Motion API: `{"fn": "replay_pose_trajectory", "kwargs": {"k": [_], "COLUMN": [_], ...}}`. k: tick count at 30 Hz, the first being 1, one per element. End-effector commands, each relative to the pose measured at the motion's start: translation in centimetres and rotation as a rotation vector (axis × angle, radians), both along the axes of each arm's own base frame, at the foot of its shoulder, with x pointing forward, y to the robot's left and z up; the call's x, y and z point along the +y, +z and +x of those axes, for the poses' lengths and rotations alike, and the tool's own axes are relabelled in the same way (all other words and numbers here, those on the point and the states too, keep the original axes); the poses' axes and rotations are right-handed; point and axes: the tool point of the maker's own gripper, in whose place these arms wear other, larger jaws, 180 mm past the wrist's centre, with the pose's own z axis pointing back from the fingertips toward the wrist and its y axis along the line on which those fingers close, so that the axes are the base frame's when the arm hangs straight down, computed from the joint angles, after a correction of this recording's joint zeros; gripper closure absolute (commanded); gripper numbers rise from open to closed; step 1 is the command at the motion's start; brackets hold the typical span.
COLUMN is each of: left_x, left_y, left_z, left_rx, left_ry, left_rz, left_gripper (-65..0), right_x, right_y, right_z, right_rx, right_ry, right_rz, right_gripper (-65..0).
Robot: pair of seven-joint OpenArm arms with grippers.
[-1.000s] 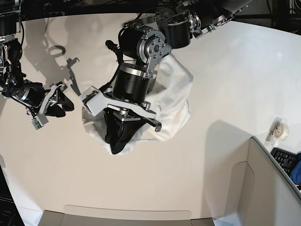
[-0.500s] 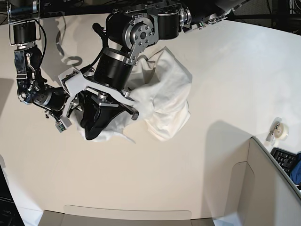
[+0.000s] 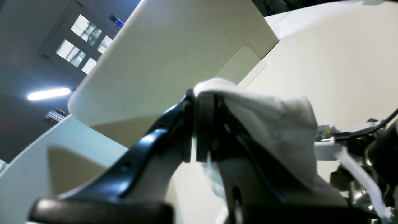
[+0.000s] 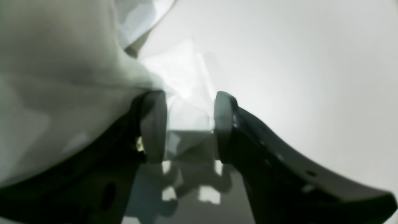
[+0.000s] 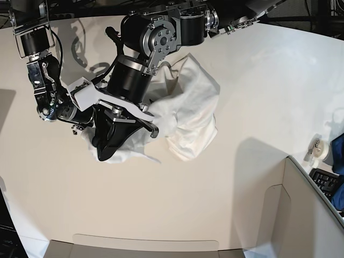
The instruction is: Layout the t-shirt on the table in an organized manner, then fold the t-shirt properly
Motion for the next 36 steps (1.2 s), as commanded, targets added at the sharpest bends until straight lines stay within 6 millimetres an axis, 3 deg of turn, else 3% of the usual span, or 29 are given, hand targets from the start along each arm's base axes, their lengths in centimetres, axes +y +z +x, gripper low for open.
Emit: {"fn": "replay_pose_trajectory", "kwargs": {"k": [1,4,9,15,22,28,31,36], "left_x": [0.2,1.4,3.5,3.6,3.7,3.6,3.6,3.6], "left_y": [2.0,2.1,2.2,2.2,1.4,2.8,3.1,3.4], "left_z": [0.0,0.9,2.5,2.5,2.3,1.9,1.8,1.8], "left_rx": [-0.059,-0.055,-0.05,-0.046,-0.018,-0.068,-0.073,-0.081], "left_ry": [0.002,0.045,0.119,0.122,0.128,0.164,0.167,0.174], "left_rz": [-0.037,-0.046,-0.06,-0.064,-0.066,-0.079,-0.087,-0.087], "left_gripper": [0.0,0.0,0.0,0.0,0.0,0.0,0.0,0.0], "right_x": [-0.2,0.2,2.1,3.5,0.3,-4.9,-5.7,-5.7], "right_y": [2.0,2.0,4.0,5.4,4.8,3.5,3.3,3.2], "right_z": [1.3,1.2,-0.3,-2.6,-2.1,0.7,1.4,0.7], "right_rx": [-0.058,-0.06,-0.123,-0.168,-0.12,-0.074,-0.058,-0.007], "right_ry": [0.011,0.076,0.249,0.403,0.34,0.129,0.042,0.018], "right_rz": [0.005,-0.042,-0.121,-0.178,-0.203,-0.183,-0.12,-0.079], "right_gripper": [-24.4,-24.4,-24.4,-24.4,-24.4,-24.4,-24.4,-24.4]}}
